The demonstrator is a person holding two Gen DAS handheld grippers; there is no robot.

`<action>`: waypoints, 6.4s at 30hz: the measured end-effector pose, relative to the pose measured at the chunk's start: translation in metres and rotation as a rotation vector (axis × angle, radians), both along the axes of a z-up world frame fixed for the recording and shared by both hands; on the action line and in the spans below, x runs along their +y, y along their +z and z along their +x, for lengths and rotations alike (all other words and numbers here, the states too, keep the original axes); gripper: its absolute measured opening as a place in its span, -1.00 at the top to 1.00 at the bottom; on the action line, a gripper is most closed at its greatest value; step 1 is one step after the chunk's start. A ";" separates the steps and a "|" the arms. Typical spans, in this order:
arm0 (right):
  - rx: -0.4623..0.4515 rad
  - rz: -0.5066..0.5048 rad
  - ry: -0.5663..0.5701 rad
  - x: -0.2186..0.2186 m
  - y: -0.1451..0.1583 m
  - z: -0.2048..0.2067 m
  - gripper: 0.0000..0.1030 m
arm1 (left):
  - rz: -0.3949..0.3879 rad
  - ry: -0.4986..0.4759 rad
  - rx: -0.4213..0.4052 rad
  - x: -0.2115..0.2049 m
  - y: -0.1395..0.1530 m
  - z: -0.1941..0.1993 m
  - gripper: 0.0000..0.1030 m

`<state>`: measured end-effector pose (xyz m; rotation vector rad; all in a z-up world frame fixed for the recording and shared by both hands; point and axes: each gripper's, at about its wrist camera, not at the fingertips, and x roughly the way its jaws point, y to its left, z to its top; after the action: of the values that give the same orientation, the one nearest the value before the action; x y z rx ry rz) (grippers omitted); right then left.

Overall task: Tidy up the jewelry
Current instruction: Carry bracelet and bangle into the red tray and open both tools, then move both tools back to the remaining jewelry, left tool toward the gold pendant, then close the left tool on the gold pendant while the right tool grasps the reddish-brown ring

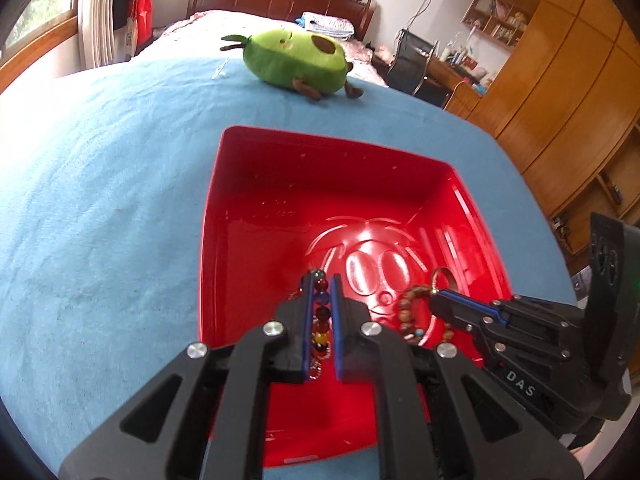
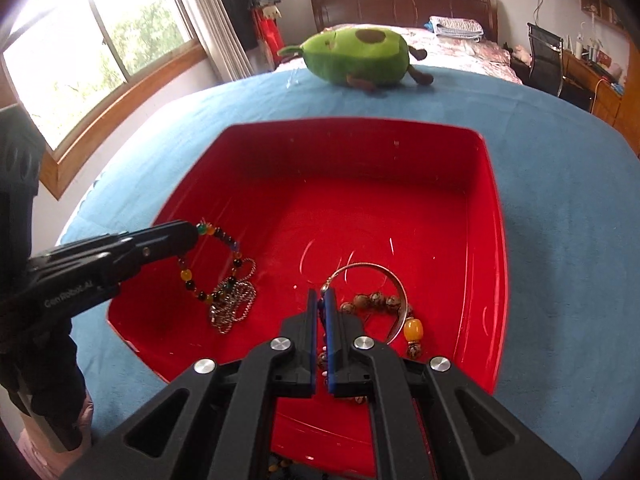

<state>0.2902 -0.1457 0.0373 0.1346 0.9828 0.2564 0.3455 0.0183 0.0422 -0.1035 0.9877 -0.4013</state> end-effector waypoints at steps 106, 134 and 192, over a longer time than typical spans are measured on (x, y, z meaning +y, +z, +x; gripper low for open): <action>0.004 0.193 -0.180 -0.041 -0.019 -0.230 -0.34 | 0.220 -0.136 0.188 0.010 -0.062 -0.223 0.72; 0.017 0.166 -0.127 -0.024 -0.017 -0.241 -0.34 | 0.236 -0.081 0.187 0.025 -0.063 -0.223 0.65; 0.173 0.089 0.118 0.028 -0.044 -0.252 0.87 | 0.117 -0.068 0.192 0.065 -0.050 -0.234 0.65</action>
<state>0.0384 -0.1173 -0.0067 0.1824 1.1530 0.4021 0.1118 0.0830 -0.0079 -0.0024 1.2048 -0.3996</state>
